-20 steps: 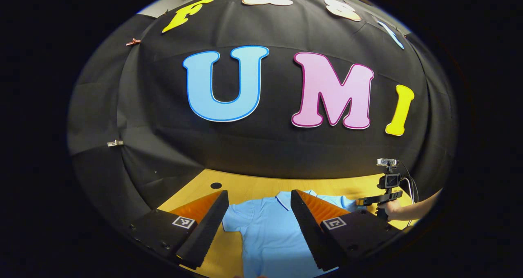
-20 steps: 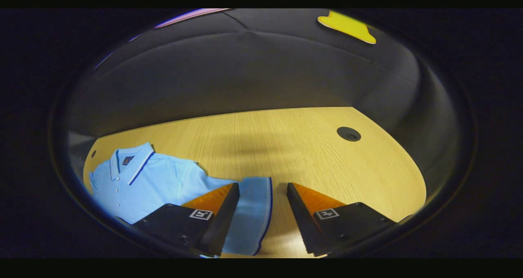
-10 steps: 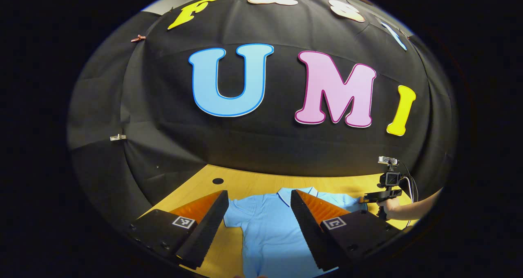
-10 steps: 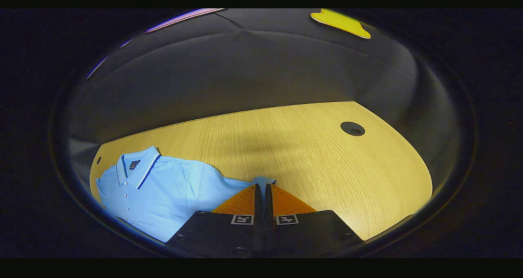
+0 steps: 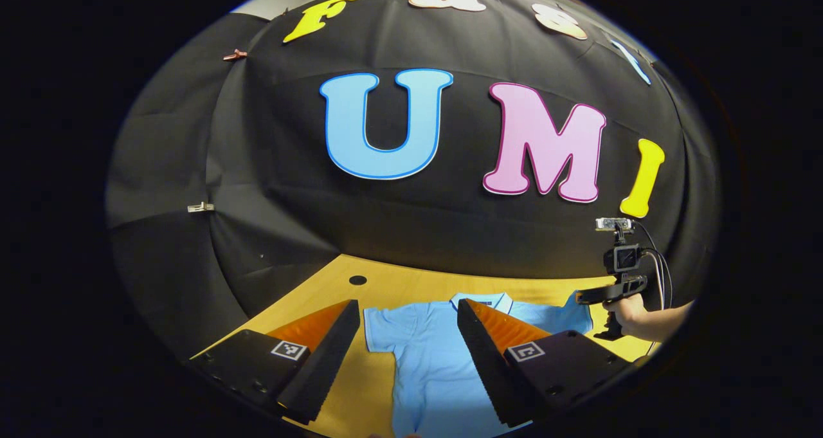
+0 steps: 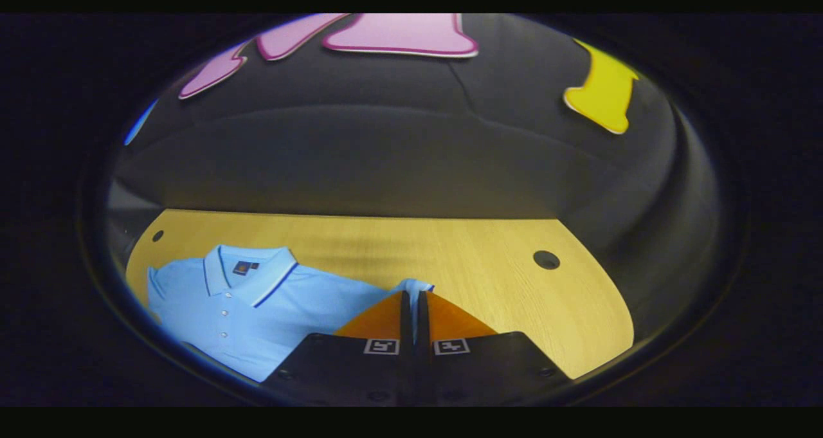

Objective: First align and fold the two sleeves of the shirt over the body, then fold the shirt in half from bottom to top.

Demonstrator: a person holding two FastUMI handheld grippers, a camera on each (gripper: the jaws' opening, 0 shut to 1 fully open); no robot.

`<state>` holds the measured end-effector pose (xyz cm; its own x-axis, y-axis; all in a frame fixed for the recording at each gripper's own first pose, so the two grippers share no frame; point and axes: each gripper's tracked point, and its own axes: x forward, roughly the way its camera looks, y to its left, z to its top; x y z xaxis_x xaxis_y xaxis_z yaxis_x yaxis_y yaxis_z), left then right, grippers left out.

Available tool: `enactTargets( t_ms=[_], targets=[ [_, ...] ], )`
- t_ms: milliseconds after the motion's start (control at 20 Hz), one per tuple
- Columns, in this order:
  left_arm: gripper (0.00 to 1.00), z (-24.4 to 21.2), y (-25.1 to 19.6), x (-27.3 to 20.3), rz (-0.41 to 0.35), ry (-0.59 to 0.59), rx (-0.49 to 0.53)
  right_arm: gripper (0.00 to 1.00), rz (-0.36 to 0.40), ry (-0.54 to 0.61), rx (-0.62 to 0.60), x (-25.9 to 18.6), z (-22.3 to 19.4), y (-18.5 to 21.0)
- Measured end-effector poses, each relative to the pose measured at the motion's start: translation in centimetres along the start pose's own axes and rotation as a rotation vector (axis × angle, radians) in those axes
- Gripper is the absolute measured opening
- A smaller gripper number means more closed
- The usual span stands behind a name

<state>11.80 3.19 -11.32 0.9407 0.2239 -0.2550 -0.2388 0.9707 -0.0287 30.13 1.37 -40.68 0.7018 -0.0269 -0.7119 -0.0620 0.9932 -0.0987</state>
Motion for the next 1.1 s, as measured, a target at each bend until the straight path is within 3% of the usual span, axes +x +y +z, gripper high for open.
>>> enactTargets(
  t_ms=[100, 200, 300, 350, 500, 650, 800, 1100],
  targets=[
    [0.97, -0.3, 0.9, -0.2, 0.013, 0.002, -0.013, 0.00, 0.048, -0.004, -0.017, -0.4, 0.2, 3.6],
    [0.97, -0.8, 1.8, -0.5, 0.027, 0.008, -0.030, 0.10, 0.113, 0.014, -0.021, -0.9, -0.5, 7.5],
    [0.97, -1.3, 2.7, -0.4, 0.038, 0.011, -0.042, 0.06, 0.179, 0.045, -0.053, -1.2, -2.2, 10.9],
    [0.97, -1.6, 3.2, -0.3, 0.043, 0.013, -0.039, 0.12, 0.212, 0.051, -0.074, -1.5, -2.7, 12.3],
    [0.97, -3.2, 4.4, 1.1, 0.055, 0.035, 0.004, 0.53, 0.265, 0.068, -0.079, -2.5, -4.4, 14.5],
    [0.97, -4.3, 4.5, 3.6, 0.040, 0.057, -0.017, 0.94, 0.272, 0.044, -0.066, -4.1, -4.6, 13.6],
    [0.97, -5.1, 5.1, 7.2, 0.043, 0.066, -0.006, 0.99, 0.202, 0.014, -0.059, -5.9, -4.3, 9.7],
    [0.97, -7.2, 5.8, 15.7, 0.048, 0.112, -0.012, 0.98, 0.132, -0.003, 0.001, -9.7, -4.4, 2.8]
  ],
)
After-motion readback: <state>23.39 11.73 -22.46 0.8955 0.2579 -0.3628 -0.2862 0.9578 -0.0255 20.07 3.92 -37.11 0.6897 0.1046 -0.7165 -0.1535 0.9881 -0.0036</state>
